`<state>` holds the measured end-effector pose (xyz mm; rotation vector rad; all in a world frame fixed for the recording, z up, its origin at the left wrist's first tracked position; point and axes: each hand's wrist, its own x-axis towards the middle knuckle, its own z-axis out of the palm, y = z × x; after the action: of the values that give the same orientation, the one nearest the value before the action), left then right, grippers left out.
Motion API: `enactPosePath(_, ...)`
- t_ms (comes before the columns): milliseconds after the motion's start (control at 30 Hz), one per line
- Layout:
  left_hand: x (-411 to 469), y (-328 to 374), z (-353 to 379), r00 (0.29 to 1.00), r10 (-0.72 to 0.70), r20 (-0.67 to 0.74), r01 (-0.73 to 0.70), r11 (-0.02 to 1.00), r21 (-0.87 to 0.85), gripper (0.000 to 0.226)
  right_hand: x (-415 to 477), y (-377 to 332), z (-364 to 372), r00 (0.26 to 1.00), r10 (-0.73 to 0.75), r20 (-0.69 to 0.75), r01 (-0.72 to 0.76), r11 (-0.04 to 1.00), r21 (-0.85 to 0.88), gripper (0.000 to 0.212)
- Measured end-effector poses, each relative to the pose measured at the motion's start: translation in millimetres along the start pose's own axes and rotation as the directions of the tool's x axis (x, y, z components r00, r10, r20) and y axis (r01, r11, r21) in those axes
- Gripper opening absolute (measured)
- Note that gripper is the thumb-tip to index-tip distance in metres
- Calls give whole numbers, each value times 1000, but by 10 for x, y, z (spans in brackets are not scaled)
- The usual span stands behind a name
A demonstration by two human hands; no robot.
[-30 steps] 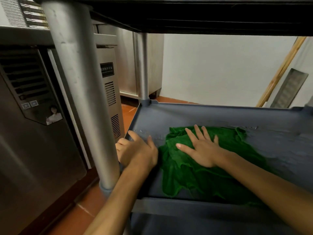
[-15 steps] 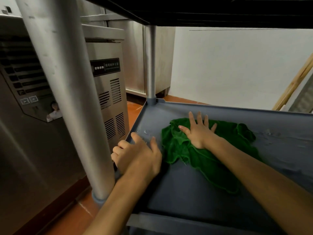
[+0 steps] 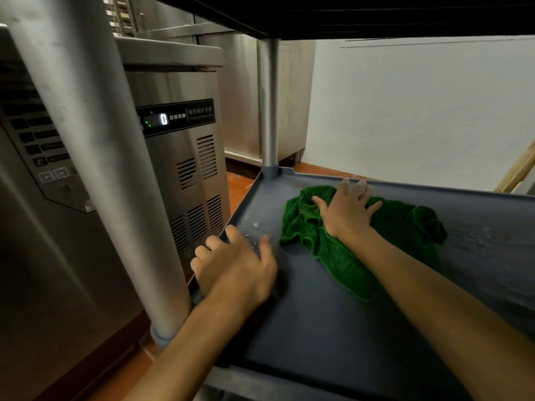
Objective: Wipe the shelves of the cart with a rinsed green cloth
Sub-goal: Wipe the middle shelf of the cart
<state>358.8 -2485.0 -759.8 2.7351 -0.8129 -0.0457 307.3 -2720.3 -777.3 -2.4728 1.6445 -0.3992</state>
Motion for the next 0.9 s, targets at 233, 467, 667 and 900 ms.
enactPosePath(233,-21,-43,-3,1000,10,1,-10,1000,2,81,-284,229,-61,966,-185,180,189,982,-6,80)
enactPosePath(467,-3,-78,-49,1000,11,7,-10,997,-78,76,-695,364,-261,903,-336,267,365,928,-69,78)
enactPosePath(667,-45,-96,-31,1000,23,12,-23,998,-58,80,-1286,558,-402,772,-527,355,574,818,-34,78)
enactPosePath(900,-235,-217,5,979,201,31,-196,973,-125,70,-1522,727,-606,722,-580,378,604,794,65,76)
